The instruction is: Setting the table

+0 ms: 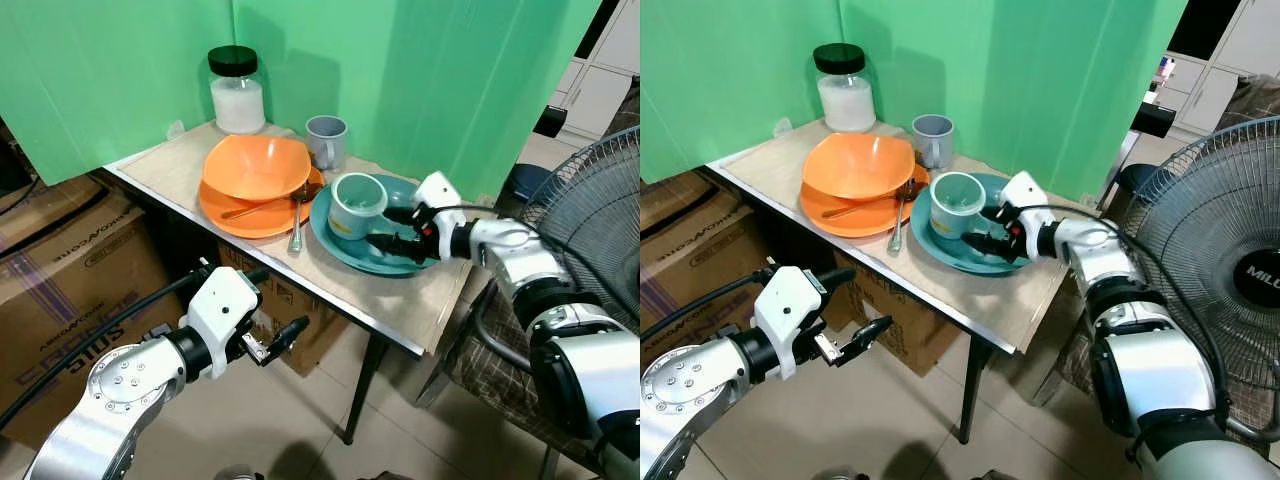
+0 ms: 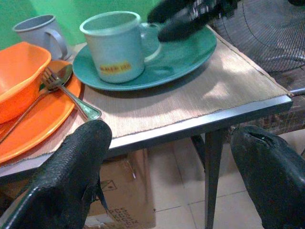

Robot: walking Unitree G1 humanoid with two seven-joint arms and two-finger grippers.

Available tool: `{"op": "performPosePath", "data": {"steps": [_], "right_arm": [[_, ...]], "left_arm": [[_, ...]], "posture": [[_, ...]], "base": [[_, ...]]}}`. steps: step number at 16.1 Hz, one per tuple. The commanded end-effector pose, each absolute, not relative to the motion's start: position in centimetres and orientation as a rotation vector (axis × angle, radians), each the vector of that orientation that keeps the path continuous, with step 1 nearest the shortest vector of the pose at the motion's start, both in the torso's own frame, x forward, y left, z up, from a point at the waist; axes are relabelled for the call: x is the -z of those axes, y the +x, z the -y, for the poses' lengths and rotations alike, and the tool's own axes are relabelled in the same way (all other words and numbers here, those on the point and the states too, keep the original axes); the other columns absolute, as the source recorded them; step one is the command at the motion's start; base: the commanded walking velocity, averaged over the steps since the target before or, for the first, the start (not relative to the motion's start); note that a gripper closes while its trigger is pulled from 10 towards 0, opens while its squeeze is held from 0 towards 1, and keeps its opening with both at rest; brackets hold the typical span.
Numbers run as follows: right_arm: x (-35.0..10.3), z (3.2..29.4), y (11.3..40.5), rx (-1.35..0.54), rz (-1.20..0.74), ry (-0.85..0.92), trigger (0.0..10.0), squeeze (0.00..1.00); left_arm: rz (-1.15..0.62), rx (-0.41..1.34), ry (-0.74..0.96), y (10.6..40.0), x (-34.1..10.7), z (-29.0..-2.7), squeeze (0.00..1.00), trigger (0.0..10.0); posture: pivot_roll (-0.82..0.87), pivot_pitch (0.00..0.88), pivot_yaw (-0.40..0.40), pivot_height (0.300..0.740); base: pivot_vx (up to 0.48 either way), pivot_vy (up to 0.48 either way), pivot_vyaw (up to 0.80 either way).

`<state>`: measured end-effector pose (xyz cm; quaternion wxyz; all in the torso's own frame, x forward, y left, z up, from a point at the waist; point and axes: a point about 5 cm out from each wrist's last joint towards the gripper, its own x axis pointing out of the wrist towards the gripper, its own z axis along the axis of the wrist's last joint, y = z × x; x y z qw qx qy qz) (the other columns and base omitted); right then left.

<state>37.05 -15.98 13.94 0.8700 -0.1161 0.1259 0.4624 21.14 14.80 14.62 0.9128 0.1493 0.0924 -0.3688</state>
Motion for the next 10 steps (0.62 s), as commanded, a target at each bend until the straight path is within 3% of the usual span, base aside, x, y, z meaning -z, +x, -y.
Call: {"op": "performPosePath", "data": {"steps": [1, 4, 10], "right_arm": [[-15.1, 16.4, 37.3, -0.973, -0.22, -0.223, 10.0, 0.0], [-16.0, 16.8, 37.9, -0.88, -0.185, -0.235, 10.0, 0.0], [-13.3, 17.4, 37.3, -0.728, -0.257, -0.202, 10.0, 0.0]], "left_arm": [[-0.181, 0.769, 0.315, 21.1, -15.0, -14.9, 0.0, 10.0], [-0.179, 0.772, 0.316, 21.1, -15.0, -14.9, 0.0, 10.0], [-0.179, 0.769, 0.315, 21.2, -15.2, -14.9, 0.0, 10.0]], "posture": [[0.15, 0.0, -0.025, 0.74], [0.15, 0.0, -0.02, 0.74], [0.15, 0.0, -0.015, 0.74]], "base": [[0.0, 0.0, 0.0], [0.0, 0.0, 0.0], [0.0, 0.0, 0.0]]}}
